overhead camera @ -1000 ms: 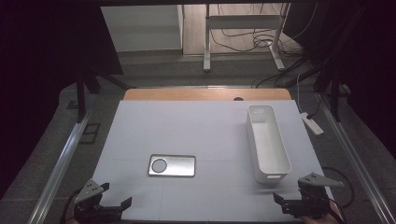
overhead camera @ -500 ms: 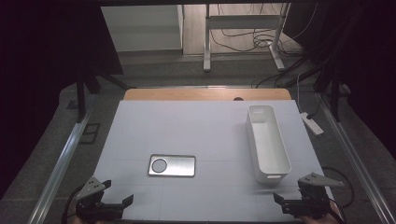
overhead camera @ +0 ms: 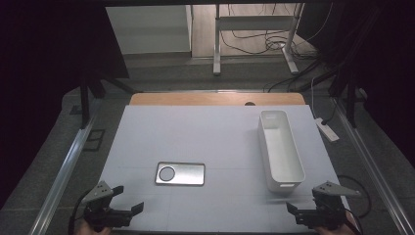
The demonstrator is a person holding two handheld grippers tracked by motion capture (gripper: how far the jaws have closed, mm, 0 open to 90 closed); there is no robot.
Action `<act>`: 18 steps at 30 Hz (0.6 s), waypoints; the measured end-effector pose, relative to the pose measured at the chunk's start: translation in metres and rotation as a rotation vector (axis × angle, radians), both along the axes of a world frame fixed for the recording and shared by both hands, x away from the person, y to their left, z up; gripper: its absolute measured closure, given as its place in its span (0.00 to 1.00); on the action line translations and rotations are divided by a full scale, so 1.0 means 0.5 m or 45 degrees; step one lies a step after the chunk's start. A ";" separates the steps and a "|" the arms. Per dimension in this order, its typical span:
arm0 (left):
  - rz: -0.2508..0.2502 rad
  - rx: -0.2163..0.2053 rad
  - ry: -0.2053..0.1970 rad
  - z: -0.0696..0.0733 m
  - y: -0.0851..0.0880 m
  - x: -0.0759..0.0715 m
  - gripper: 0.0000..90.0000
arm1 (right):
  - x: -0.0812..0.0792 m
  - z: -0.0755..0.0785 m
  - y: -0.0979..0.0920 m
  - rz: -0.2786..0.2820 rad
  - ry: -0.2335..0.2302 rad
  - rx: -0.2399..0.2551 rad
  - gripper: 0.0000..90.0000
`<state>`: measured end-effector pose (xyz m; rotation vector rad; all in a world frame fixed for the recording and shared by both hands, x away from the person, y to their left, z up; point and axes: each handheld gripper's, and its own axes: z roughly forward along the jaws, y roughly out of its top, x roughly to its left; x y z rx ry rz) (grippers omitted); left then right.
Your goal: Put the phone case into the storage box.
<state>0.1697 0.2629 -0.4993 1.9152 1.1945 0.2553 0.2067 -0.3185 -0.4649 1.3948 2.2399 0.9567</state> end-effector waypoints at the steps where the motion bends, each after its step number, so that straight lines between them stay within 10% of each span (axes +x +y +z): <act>1: -0.002 0.012 -0.002 0.000 -0.001 0.002 0.00 | 0.000 0.000 0.000 0.000 -0.001 0.001 0.00; 18: -0.045 0.036 0.062 0.005 -0.023 0.040 0.00 | -0.002 0.000 0.003 0.019 -0.011 -0.008 0.00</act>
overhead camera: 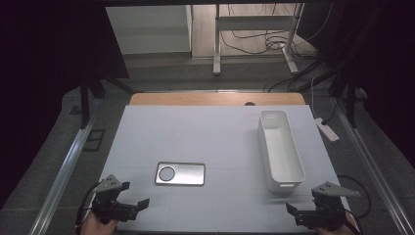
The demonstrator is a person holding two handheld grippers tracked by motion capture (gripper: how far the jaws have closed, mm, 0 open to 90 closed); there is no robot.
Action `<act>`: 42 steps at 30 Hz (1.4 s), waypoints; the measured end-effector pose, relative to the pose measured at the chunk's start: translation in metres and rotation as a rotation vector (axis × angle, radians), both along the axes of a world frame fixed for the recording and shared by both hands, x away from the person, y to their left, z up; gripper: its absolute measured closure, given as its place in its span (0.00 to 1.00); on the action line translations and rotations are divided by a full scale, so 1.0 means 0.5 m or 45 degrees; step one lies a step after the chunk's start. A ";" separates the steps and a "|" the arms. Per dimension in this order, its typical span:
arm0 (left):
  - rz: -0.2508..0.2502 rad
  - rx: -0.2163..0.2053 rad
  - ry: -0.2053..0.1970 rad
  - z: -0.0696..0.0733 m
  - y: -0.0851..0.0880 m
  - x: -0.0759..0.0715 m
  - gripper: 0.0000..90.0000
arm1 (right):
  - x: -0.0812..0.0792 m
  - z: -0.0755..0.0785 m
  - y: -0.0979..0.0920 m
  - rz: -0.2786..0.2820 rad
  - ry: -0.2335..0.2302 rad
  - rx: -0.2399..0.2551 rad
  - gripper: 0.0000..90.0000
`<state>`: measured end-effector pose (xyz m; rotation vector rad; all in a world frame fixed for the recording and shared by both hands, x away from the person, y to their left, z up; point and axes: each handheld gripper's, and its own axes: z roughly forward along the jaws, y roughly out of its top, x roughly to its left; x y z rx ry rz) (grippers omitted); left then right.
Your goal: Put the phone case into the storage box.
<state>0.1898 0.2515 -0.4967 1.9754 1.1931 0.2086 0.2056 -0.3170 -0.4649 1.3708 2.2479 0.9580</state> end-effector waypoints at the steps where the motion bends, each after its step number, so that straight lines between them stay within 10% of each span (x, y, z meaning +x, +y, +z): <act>1: -0.008 0.003 0.001 0.000 -0.001 0.003 0.00 | 0.000 0.000 0.000 0.001 -0.001 -0.001 0.00; 42: -0.069 0.145 0.044 0.021 -0.072 0.118 0.00 | -0.002 0.000 -0.002 -0.005 0.000 0.006 0.00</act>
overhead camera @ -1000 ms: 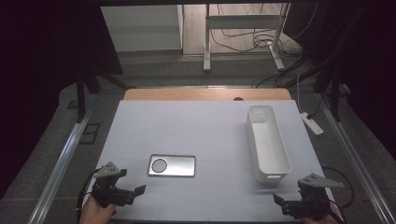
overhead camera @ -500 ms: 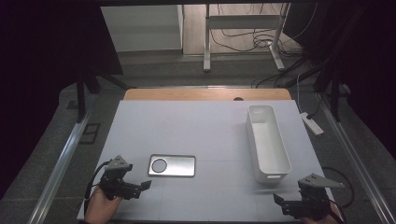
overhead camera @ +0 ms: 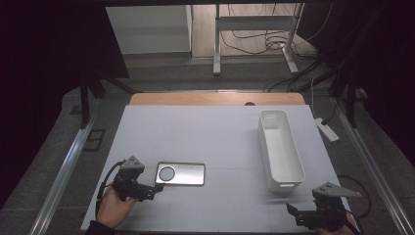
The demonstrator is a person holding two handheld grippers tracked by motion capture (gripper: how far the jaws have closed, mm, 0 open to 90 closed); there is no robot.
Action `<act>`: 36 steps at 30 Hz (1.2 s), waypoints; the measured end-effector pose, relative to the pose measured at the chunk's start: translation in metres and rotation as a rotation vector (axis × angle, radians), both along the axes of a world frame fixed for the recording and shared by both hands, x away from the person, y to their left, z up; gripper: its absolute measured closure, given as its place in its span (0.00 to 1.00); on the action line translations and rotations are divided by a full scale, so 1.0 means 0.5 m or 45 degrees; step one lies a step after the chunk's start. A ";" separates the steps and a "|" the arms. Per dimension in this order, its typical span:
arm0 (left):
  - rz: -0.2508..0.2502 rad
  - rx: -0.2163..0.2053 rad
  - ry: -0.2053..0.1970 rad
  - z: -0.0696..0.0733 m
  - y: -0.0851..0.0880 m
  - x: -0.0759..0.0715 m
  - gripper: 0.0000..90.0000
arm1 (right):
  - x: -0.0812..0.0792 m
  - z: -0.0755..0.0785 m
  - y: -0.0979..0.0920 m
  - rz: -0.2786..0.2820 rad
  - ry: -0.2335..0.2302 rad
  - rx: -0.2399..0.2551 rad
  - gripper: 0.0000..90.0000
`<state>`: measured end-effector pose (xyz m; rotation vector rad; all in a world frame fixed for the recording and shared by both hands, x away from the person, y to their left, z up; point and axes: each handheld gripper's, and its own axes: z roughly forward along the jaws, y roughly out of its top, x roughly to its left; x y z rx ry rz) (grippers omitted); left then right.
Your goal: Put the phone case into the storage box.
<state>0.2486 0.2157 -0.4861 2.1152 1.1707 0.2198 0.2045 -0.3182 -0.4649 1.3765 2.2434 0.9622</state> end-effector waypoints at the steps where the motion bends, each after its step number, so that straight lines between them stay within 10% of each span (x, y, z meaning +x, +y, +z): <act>1: 0.000 0.000 0.000 0.000 0.000 0.000 0.00 | 0.000 0.000 0.000 0.000 0.000 0.000 0.00; 36: -0.134 0.042 0.014 0.002 -0.083 0.097 0.00 | 0.002 -0.001 0.000 0.008 0.020 -0.002 0.00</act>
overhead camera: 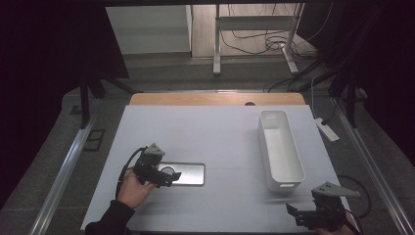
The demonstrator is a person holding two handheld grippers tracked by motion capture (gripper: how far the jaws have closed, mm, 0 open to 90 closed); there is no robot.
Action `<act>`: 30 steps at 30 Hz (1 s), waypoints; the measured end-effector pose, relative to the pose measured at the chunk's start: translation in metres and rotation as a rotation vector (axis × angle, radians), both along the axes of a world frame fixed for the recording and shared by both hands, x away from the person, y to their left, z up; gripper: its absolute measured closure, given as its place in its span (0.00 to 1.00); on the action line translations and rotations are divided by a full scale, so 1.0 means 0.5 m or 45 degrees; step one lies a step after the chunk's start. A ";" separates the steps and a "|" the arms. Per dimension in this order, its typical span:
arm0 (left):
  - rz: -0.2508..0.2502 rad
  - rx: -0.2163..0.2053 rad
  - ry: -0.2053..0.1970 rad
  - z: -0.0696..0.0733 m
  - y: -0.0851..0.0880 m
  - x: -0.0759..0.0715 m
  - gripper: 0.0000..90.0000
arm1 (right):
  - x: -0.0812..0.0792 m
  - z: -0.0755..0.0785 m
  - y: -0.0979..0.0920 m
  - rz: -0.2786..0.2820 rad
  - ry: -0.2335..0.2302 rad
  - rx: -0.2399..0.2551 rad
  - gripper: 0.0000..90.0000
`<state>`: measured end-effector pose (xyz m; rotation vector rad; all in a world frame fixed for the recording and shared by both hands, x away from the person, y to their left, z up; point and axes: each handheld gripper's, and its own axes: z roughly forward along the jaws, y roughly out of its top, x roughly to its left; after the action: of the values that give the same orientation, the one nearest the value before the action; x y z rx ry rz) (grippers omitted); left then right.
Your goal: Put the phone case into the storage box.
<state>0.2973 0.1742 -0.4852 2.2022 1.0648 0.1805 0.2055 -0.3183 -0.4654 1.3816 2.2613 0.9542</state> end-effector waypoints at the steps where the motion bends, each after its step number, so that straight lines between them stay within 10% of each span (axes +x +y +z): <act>1: -0.005 0.000 0.002 0.000 -0.004 0.002 0.00 | 0.000 0.000 0.000 0.000 0.000 0.000 0.00; 18: -0.037 0.035 0.012 0.001 -0.045 0.028 0.03 | 0.000 0.000 -0.001 -0.009 -0.001 0.001 0.00; 30: -0.059 0.054 0.050 -0.004 -0.047 0.024 0.58 | 0.000 0.000 0.000 -0.008 0.001 -0.005 0.00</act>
<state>0.3095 0.1506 -0.4875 2.2749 1.0390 0.1417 0.2054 -0.3183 -0.4655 1.3867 2.2569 0.9464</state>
